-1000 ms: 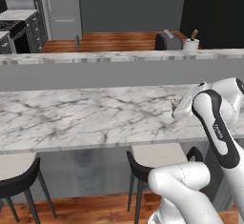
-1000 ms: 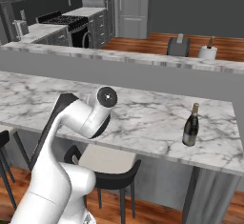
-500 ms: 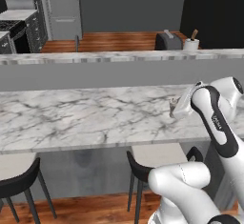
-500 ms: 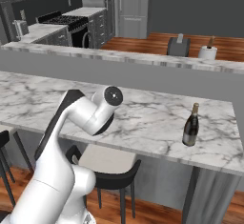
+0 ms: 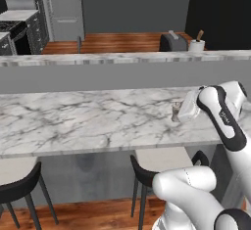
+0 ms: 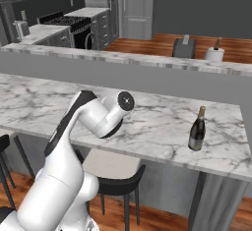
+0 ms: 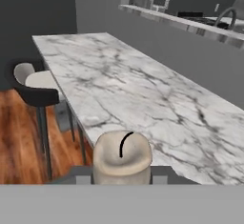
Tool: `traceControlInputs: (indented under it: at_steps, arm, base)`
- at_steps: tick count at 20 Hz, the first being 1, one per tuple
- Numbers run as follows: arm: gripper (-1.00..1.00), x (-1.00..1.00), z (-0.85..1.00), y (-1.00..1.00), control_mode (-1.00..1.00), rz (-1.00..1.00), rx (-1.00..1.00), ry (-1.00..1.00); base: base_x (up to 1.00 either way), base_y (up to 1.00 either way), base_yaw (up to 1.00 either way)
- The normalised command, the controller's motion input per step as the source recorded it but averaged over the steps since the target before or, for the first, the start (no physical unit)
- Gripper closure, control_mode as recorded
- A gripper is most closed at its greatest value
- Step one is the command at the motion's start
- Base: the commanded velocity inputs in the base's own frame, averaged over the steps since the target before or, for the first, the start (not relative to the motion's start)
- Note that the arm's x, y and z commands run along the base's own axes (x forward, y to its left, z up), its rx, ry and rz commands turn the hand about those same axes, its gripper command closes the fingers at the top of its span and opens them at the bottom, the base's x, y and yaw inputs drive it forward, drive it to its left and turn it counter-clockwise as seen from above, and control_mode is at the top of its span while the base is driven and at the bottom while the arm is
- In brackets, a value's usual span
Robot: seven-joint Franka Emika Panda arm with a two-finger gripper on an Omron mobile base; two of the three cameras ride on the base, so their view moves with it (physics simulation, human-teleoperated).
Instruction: Get the candle and the wine from the cabinet and move them to the dining counter.
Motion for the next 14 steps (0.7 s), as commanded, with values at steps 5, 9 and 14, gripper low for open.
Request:
traceControlInputs:
  at_steps: [5, 9, 14]
  arm:
    - [1.0, 0.17, -0.08, -0.03, -1.0, 0.06, 0.07, 0.05]
    - [1.0, 0.14, -0.12, -0.03, -1.0, 0.07, 0.05, 0.03]
    - [1.0, 0.16, -0.18, -0.01, -1.0, 0.06, 0.0, 0.04]
  base:
    - [0.0, 0.0, 0.0]
    - [0.0, 0.0, 0.0]
    - [0.0, 0.0, 0.0]
